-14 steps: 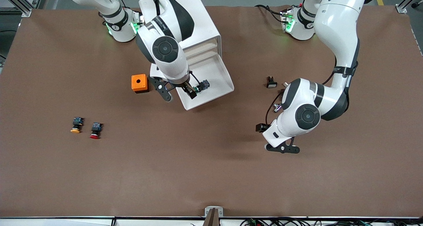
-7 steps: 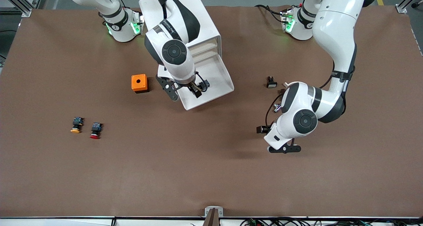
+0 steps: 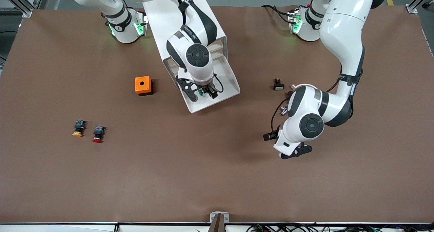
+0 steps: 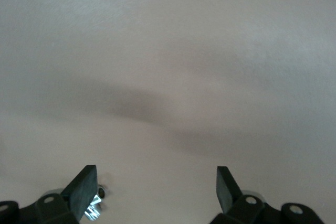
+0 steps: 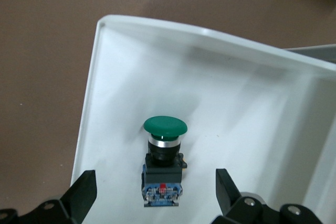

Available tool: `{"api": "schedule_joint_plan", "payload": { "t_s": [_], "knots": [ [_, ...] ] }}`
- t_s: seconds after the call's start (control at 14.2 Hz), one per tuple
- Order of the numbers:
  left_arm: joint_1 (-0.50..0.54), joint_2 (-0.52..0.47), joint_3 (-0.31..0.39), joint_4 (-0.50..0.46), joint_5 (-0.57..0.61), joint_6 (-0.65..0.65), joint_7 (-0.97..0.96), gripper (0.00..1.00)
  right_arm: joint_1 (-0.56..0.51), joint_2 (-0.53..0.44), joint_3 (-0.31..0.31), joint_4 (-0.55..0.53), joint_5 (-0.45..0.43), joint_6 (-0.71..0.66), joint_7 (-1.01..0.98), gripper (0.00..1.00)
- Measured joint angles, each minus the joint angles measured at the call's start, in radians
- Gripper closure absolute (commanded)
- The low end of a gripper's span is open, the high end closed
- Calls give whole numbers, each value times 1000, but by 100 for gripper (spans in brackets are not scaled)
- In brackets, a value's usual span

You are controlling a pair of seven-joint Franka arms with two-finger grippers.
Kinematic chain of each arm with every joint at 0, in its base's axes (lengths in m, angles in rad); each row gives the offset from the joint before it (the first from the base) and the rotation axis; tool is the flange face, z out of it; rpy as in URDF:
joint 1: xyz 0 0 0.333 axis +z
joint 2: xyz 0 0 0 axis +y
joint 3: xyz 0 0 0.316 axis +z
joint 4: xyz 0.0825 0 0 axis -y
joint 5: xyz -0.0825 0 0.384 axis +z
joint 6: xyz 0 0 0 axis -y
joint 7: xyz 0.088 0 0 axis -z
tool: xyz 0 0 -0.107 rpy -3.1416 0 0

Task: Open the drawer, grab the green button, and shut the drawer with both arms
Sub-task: 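Grasp the green push-button in the drawer with the right gripper, then lift the green button out with the right gripper while the left gripper nears the drawer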

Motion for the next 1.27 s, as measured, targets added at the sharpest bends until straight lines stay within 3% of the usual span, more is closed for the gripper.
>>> {"api": "schedule_joint_plan", "payload": {
  "t_s": [0.35,0.71,0.78,1.06,1.13,1.27],
  "knots": [
    [-51,3,-4,0,0,2,-198,0,3,3,-3,-42,0,30,0,0],
    [-109,4,-5,-4,0,2,-231,0,13,20,-2,-44,0,33,0,0],
    [-111,5,-5,-5,0,3,-232,0,16,24,-2,-44,0,36,0,6],
    [-125,8,-6,-20,0,19,-250,0,21,25,-2,-43,0,40,1,68],
    [-131,11,-7,-21,0,21,-253,0,21,25,-3,-43,0,40,1,79],
    [-140,16,-7,-21,0,22,-259,0,21,25,-3,-41,0,41,0,88]
  ]
}}
